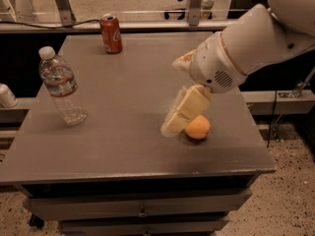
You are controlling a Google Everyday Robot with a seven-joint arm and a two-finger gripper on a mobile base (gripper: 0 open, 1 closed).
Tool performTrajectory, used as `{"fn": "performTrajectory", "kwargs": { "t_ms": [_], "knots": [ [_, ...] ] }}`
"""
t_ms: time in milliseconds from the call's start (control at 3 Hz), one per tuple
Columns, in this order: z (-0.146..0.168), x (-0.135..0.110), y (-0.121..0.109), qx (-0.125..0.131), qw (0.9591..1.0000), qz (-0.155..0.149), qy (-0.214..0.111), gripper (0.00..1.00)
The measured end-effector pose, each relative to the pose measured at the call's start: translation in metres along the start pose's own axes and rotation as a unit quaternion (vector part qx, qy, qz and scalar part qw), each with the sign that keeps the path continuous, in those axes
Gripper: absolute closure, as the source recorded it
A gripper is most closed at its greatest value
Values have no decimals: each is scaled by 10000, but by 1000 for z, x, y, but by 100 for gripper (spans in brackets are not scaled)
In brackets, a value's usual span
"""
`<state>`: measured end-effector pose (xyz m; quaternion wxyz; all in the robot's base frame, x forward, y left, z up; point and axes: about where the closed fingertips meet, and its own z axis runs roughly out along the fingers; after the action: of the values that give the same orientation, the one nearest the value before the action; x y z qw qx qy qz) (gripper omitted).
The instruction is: Pick water bottle
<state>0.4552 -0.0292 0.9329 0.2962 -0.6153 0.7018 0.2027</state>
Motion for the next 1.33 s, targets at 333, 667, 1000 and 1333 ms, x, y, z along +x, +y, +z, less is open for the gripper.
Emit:
{"fn": "performTrajectory", "kwargs": {
  "t_ms": [333, 667, 1000, 1333],
  "knots": [
    [38, -23, 5, -208, 9984, -79, -528, 0],
    [78, -50, 5, -369, 9935, -163, -1064, 0],
    [111, -77, -3, -361, 9893, -279, -1388, 0],
    [136, -100, -18, -242, 9857, -331, -1632, 0]
  ]
}}
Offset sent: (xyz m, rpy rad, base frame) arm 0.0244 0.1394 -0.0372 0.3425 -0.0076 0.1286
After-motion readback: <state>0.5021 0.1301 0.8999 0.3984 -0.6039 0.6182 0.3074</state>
